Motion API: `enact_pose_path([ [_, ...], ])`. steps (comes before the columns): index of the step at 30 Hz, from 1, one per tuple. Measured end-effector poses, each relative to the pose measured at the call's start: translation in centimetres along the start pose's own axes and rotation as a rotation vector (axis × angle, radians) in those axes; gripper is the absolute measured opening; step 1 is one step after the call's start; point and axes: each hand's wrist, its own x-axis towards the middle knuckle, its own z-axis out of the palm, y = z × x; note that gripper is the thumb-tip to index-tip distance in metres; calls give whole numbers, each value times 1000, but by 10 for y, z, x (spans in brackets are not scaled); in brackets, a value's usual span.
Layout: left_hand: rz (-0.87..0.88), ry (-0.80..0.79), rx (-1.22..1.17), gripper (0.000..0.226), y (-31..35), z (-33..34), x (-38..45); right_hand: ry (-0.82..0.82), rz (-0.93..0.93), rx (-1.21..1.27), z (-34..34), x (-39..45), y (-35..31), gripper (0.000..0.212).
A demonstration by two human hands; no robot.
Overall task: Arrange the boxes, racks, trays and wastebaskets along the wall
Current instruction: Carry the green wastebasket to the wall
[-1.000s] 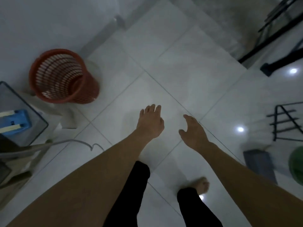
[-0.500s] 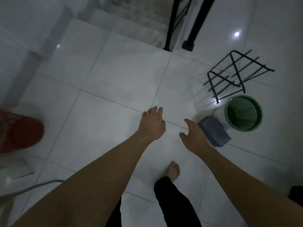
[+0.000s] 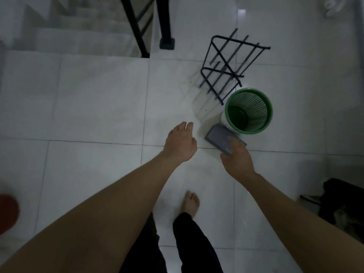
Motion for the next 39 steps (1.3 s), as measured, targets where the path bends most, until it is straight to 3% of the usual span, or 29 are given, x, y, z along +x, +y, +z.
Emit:
enact_pose_path([
  [6, 46, -99, -13, 56, 32, 19, 52, 25, 121, 63, -16, 31, 29, 61],
  [9, 69, -135, -30, 56, 45, 28, 83, 13, 201, 165, -17, 62, 47, 78],
  [13, 97, -169, -44, 54, 58, 38, 126, 107, 223, 113, -34, 91, 48, 59],
  [18, 73, -156, -98, 57, 70, 63, 184, 180, 232, 104, -37, 143, 69, 70],
  [25, 46, -121, -148, 64, 88, 112, 268, 224, 240, 119, -28, 221, 98, 68],
  [28, 21, -102, -181, 72, 92, 138, 298, 286, 315, 114, -25, 251, 115, 75],
  [35, -66, -89, -290, 88, 90, 188, 345, 205, 522, 290, -25, 285, 161, 98],
  [39, -9, -48, -283, 78, 87, 193, 351, 273, 508, 285, -27, 282, 168, 100],
])
